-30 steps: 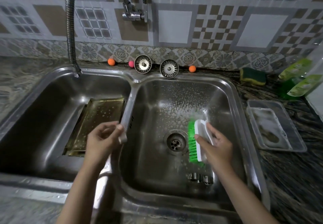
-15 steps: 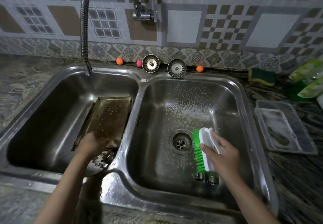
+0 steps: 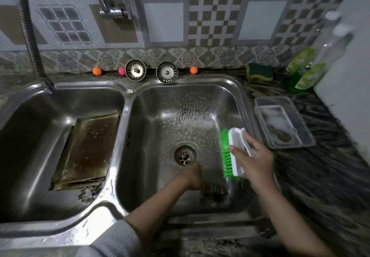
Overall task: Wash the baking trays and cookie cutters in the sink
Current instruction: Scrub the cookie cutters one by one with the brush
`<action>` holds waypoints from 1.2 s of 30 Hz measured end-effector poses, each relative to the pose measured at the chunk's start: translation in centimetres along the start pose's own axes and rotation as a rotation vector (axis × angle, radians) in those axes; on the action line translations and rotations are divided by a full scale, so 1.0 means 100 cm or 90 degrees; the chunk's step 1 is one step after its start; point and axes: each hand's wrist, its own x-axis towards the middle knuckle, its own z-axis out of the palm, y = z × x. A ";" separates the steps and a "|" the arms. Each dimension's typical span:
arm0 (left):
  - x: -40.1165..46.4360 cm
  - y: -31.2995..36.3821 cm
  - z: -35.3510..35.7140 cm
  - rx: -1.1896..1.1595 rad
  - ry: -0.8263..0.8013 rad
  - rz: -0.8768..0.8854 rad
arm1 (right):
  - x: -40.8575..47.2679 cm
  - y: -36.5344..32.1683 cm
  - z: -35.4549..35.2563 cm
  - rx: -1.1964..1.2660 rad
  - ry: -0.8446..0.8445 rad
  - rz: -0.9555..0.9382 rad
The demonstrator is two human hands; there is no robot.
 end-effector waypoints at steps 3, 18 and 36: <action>0.018 0.006 0.021 0.071 -0.086 -0.028 | -0.001 -0.002 -0.005 0.012 0.014 0.001; 0.035 0.008 0.009 -0.113 -0.012 0.048 | 0.064 -0.070 -0.077 -0.057 0.106 -0.137; 0.021 0.009 -0.013 -0.652 0.034 0.037 | 0.109 -0.046 -0.093 -0.359 0.020 -0.149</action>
